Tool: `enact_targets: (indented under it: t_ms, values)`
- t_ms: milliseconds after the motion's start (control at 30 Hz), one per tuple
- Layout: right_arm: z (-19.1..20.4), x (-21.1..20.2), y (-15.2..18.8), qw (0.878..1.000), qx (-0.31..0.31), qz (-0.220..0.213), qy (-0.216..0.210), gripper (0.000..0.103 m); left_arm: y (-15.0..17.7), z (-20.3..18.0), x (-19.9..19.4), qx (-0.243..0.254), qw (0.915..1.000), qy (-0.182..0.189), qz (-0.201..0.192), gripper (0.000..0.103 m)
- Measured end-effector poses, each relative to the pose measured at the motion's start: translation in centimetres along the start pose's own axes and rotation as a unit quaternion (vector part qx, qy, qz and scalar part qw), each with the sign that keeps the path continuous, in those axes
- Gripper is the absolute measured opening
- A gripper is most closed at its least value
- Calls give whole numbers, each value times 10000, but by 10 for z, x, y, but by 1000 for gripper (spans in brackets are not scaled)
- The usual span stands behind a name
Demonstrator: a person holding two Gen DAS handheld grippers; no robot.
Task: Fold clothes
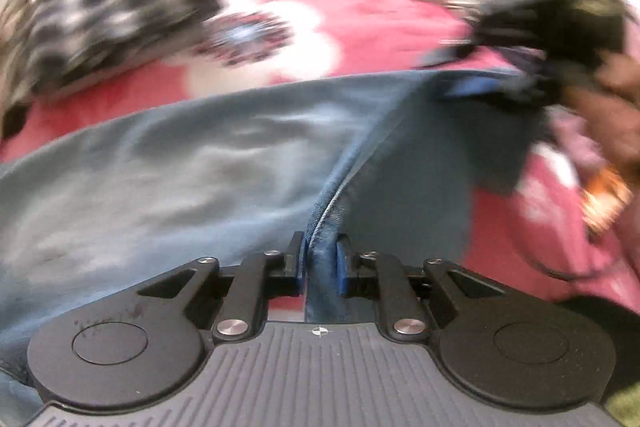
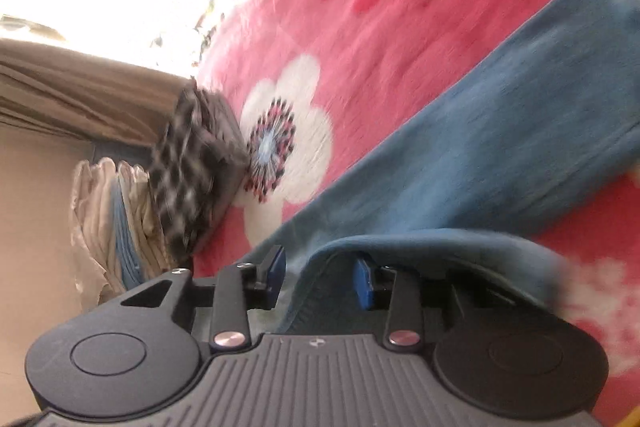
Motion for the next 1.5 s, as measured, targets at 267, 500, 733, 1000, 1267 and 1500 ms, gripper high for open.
enact_targets:
  t_ms: [267,500,733,1000,1267,1500]
  values:
    - [-92,-32,20,9885,-196,-116,1496,42,5,18,-10,-136,9994,-231,-200,32]
    - [-74,4,13,9780,-1415,-271,1509,53,-10,34,-43,-203,9941,-823,-674,31]
    - [-61,22,12,9614,-2265,-208,1548,29,16,-44,-42,723,9969,288,104,32]
    - [-49,-53,5,9489,-2788,862,1201,7,92,-128,21,2214,9687,-261,1091,32]
    - [-111,-120,-15,9203,-2119,2768,1773,7,104,-161,14,2858,9525,-903,538,35]
    - [-138,-143,15,8884,-2254,3415,2080,7,114,-177,-18,2304,9702,-181,730,36]
Point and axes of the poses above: each gripper's, at about its wrist camera, not at the fingertips, and x roughly the way its jaws point, z to its left, y to its underside, the point moved 7 cm from there along x, roughly the way its jaws point, and after that the axes turned 14 degrees about y, right-handed, at the moved point
